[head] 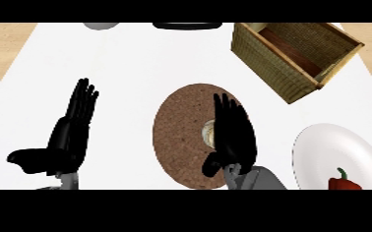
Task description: Pick the cupcake from the placemat and place it in the basket
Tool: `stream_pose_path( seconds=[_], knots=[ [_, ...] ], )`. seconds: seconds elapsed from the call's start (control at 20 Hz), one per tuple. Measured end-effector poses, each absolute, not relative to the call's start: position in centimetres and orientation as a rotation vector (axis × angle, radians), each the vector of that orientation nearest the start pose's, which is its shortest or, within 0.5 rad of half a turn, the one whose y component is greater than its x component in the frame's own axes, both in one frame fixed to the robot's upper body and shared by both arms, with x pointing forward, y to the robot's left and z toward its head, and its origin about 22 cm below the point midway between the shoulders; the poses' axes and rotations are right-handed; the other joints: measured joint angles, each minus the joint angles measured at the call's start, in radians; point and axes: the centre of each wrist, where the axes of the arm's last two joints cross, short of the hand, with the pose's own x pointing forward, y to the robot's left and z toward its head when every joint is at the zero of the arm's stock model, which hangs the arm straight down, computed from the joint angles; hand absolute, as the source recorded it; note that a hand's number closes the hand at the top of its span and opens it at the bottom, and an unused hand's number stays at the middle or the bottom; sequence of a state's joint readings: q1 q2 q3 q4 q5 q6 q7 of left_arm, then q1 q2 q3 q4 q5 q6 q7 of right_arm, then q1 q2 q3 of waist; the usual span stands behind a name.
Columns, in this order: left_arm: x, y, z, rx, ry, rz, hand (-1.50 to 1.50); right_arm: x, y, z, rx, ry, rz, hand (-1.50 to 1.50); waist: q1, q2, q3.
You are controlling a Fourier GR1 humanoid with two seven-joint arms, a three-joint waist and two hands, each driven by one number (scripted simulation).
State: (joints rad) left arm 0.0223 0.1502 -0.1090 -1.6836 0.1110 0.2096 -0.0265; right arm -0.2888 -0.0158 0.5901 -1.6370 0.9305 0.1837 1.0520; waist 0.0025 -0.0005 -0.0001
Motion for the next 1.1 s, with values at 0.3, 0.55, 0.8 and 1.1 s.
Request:
stream_pose_path(
  seconds=[0.3, 0.55, 0.8, 1.1],
  knots=[
    [23.9, 22.7, 3.0, 0.09, -1.676, 0.054, 0.0, 24.5, -7.0, 6.0, -0.829, -0.955, 0.956, -1.5, 0.0, 0.0, 0.0],
    [23.9, 23.5, 3.0, 0.088, -1.673, 0.053, 0.0, 23.9, -7.2, 5.3, -0.82, -0.947, 0.957, -1.5, 0.0, 0.0, 0.0],
    [24.0, 23.2, 3.4, 0.082, -1.672, 0.057, 0.0, 24.7, -7.1, 3.8, -0.822, -0.925, 0.954, -1.5, 0.001, 0.001, 0.0],
    [24.3, 23.8, 3.0, 0.095, -1.675, 0.055, 0.0, 25.0, -7.2, 2.7, -0.828, -0.901, 0.944, -1.5, 0.0, 0.0, 0.0]
  ],
)
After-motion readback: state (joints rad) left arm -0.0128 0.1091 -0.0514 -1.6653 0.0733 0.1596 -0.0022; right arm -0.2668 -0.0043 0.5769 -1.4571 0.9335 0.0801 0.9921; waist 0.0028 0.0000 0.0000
